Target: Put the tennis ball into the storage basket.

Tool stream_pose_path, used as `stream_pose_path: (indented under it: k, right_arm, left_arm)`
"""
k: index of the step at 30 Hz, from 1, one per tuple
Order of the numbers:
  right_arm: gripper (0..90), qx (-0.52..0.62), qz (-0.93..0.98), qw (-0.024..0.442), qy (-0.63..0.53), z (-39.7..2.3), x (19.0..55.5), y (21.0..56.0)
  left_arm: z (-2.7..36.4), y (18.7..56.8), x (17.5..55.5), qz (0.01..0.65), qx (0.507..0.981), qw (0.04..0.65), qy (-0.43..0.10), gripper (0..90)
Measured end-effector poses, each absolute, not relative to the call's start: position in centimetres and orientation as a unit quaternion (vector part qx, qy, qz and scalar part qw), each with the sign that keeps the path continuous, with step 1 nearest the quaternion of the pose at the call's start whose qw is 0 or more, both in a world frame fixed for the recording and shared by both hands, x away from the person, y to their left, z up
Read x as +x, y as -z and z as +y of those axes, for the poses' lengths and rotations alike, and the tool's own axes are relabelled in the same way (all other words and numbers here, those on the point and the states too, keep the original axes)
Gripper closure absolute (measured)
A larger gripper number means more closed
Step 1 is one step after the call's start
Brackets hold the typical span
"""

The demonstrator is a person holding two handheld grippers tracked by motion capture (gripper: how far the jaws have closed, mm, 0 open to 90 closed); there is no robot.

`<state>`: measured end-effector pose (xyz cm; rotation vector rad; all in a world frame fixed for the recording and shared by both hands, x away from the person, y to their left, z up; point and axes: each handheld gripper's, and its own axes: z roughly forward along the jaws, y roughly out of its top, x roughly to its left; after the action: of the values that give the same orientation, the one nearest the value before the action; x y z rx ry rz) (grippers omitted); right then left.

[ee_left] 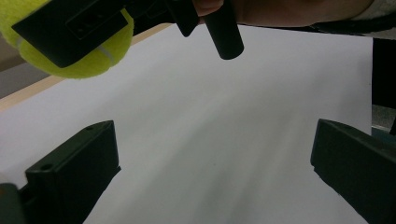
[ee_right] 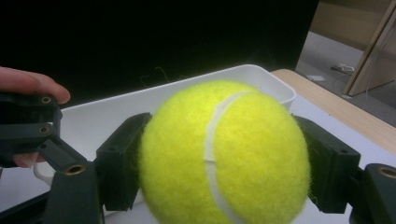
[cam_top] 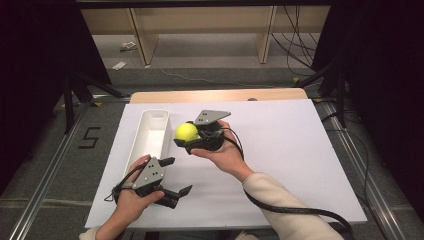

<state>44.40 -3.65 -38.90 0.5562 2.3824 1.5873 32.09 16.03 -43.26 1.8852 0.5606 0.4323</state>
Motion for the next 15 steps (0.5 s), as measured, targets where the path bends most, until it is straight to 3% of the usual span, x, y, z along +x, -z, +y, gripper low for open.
stream_pose_path:
  k: [15]
  right_arm:
    - [26.5,0.189,0.812,0.110,-0.541,-3.39,44.48,38.94]
  left_arm:
    - [16.03,43.25,32.09,0.234,0.792,0.534,-0.182,0.5]
